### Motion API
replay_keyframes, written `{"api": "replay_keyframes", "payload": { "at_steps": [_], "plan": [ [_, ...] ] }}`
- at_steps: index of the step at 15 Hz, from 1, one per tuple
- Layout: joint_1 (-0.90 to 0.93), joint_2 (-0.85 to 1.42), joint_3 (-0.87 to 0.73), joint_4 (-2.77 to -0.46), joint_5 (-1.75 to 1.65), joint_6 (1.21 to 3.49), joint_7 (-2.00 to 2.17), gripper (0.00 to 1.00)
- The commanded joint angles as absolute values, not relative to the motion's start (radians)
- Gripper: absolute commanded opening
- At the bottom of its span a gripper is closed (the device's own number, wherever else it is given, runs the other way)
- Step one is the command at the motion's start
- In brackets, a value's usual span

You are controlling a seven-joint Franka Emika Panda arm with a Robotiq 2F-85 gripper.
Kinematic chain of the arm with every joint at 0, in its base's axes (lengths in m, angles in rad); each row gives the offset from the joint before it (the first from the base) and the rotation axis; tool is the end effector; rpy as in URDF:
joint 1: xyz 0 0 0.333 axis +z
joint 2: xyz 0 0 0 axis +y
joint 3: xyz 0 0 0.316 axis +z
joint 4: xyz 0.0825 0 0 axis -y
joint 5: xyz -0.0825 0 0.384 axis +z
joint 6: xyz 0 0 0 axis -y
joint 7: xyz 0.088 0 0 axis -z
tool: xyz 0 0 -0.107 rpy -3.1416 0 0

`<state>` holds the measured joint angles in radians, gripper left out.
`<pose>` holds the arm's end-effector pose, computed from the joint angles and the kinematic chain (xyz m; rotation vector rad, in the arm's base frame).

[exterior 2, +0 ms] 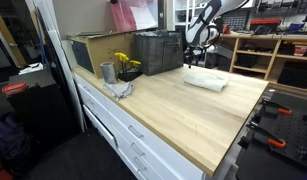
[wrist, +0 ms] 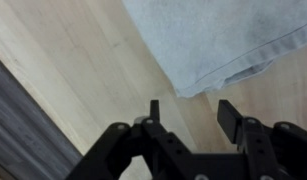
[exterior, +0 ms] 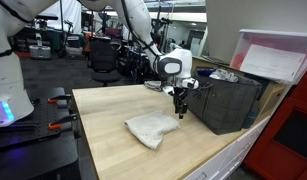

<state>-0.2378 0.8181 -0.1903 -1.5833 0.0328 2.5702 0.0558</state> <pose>0.6572 -0.2776 0.1783 2.9164 -0.6493 0.2381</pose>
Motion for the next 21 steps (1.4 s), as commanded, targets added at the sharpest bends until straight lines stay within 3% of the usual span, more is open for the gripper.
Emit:
{"api": "replay_keyframes", "payload": {
  "at_steps": [1, 2, 9, 10, 11, 19, 21],
  "plan": [
    [-0.270, 0.700, -0.127, -1.699, 0.073, 2.455, -0.002, 0.93],
    [-0.261, 0.685, -0.133, -1.714, 0.075, 2.427, 0.021, 0.99],
    [-0.265, 0.679, -0.144, -1.800, 0.091, 2.398, 0.049, 1.00],
    [-0.267, 0.684, -0.145, -1.811, 0.092, 2.399, 0.048, 0.91],
    [-0.267, 0.687, -0.147, -1.822, 0.091, 2.394, 0.048, 0.74],
    [-0.265, 0.678, -0.164, -1.851, 0.105, 2.355, 0.071, 0.12],
    [-0.259, 0.698, -0.175, -1.848, 0.095, 2.359, 0.082, 0.01]
  ]
}}
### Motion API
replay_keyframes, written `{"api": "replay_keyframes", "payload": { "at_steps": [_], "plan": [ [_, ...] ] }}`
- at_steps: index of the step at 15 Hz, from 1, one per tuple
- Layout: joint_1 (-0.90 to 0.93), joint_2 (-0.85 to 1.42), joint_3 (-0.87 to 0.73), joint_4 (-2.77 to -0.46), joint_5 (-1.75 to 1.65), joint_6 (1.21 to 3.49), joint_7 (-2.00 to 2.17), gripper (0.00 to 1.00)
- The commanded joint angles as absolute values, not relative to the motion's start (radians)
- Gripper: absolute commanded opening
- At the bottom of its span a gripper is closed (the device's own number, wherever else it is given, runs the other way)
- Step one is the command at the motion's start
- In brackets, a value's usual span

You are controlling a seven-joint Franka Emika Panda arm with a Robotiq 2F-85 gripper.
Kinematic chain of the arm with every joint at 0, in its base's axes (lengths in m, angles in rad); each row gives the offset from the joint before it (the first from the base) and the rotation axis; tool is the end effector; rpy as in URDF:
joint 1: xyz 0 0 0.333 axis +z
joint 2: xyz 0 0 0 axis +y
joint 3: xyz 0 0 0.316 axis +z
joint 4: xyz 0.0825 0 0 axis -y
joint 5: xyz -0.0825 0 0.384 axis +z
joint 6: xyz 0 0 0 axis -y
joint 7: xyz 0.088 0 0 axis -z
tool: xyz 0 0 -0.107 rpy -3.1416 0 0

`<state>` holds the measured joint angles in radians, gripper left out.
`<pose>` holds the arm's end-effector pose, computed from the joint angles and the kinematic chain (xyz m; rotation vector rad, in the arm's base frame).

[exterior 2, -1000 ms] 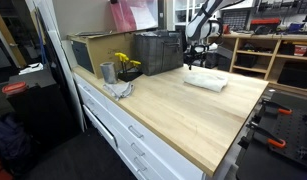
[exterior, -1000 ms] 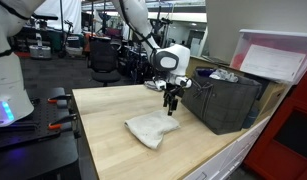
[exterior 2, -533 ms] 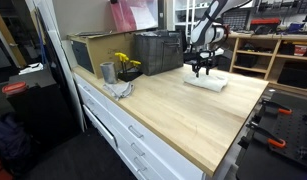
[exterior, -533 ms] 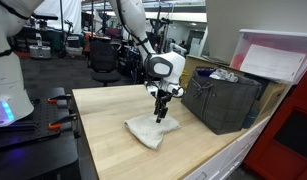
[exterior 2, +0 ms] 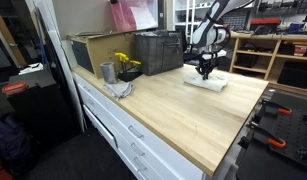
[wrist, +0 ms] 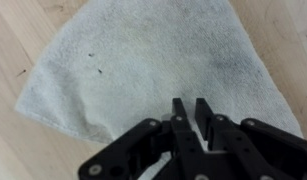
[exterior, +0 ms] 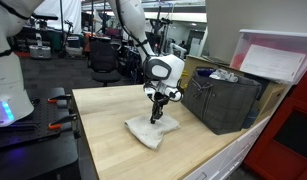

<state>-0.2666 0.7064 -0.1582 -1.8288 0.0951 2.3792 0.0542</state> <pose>0.5724 -0.2543 0.1368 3.0098 -0.8053 -0.2350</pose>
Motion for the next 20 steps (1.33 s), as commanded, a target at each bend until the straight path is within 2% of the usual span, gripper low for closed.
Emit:
{"api": "replay_keyframes", "payload": {
  "at_steps": [1, 7, 20],
  "plan": [
    [-0.261, 0.704, -0.175, -1.848, 0.097, 2.358, 0.084, 0.00],
    [-0.264, 0.762, -0.168, -1.850, 0.096, 2.369, 0.068, 0.00],
    [-0.244, 0.670, -0.046, -1.972, 0.106, 2.358, -0.115, 0.00]
  ]
}}
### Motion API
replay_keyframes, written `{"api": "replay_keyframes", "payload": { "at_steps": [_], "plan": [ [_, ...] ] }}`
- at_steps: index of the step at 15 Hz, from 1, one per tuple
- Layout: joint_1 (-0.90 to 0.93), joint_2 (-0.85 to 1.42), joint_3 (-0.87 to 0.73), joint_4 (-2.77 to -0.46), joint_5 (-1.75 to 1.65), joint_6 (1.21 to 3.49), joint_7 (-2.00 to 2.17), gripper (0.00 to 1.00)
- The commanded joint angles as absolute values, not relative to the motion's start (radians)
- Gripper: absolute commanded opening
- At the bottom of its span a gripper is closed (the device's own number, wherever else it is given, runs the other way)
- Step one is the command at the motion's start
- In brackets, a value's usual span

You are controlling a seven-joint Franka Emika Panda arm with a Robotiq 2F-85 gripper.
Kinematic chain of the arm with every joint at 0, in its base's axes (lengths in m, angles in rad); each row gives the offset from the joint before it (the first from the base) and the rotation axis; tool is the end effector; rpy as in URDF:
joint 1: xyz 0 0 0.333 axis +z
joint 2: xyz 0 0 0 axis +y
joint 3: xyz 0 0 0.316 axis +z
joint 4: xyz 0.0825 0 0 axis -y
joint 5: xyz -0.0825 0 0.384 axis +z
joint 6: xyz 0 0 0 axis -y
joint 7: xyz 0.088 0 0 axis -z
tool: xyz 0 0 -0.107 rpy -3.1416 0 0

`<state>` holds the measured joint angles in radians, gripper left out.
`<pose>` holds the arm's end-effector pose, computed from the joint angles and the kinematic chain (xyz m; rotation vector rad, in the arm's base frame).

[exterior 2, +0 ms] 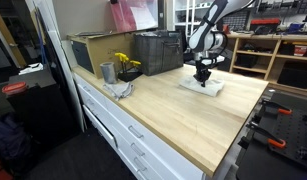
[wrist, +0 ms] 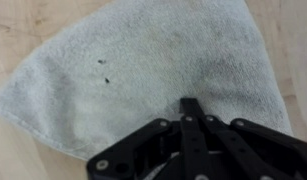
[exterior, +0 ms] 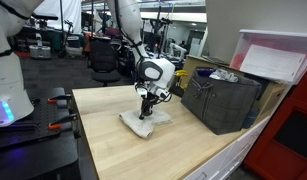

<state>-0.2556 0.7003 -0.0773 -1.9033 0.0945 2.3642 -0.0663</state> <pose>0.5625 -0.1936 0.1103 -3.0268 0.5034 0.3543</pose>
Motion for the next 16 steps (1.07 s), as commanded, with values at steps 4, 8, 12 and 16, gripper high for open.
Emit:
{"api": "replay_keyframes", "payload": {
  "at_steps": [4, 8, 12, 16],
  "plan": [
    [-0.235, 0.639, -0.015, -2.015, 0.103, 2.355, -0.180, 0.00],
    [-0.240, 0.630, -0.003, -2.050, 0.069, 2.377, -0.299, 0.00],
    [-0.228, 0.659, -0.050, -2.027, -0.048, 2.406, -0.378, 0.00],
    [-0.228, 0.684, -0.114, -1.978, -0.173, 2.433, -0.369, 0.00]
  ]
}}
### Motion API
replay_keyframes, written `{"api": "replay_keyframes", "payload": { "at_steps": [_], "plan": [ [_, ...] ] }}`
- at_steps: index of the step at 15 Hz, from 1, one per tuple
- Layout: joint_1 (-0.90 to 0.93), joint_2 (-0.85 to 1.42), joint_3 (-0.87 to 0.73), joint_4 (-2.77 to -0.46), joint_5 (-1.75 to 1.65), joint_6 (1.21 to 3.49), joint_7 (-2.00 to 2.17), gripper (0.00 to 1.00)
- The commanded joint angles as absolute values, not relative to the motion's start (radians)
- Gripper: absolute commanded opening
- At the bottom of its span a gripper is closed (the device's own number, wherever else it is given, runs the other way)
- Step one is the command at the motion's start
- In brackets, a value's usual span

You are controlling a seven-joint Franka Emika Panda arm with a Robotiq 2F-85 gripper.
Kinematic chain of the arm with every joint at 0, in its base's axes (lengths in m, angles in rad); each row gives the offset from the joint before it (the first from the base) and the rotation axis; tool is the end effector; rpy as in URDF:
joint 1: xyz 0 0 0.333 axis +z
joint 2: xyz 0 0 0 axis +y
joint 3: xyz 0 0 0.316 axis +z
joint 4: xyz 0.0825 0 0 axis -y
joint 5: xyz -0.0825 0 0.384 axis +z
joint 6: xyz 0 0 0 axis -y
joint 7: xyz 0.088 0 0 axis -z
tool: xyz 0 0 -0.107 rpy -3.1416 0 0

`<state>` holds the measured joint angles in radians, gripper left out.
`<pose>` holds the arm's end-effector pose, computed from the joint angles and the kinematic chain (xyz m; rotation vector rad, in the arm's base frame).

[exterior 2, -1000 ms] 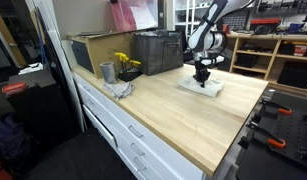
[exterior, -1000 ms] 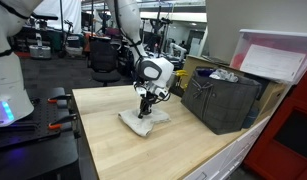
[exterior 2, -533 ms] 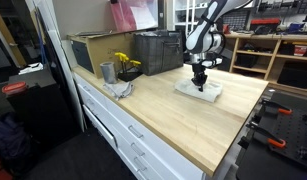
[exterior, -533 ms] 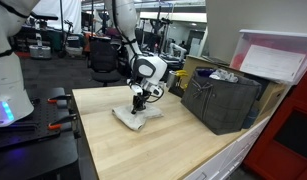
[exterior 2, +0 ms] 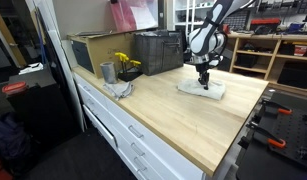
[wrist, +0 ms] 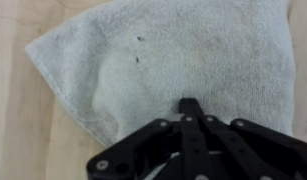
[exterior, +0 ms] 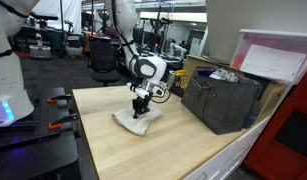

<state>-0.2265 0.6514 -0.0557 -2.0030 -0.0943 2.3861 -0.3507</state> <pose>0.5436 -0.1597 0.1077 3.0990 0.2371 -0.4425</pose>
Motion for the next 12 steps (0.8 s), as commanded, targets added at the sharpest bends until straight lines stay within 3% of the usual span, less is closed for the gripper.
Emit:
{"api": "replay_keyframes", "payload": {
  "at_steps": [1, 7, 12],
  "plan": [
    [-0.231, 0.687, -0.127, -1.971, -0.196, 2.446, -0.365, 0.00],
    [-0.253, 0.667, -0.161, -1.955, -0.252, 2.536, -0.342, 0.00],
    [-0.275, 0.532, -0.124, -2.007, -0.060, 2.392, -0.236, 0.00]
  ]
}}
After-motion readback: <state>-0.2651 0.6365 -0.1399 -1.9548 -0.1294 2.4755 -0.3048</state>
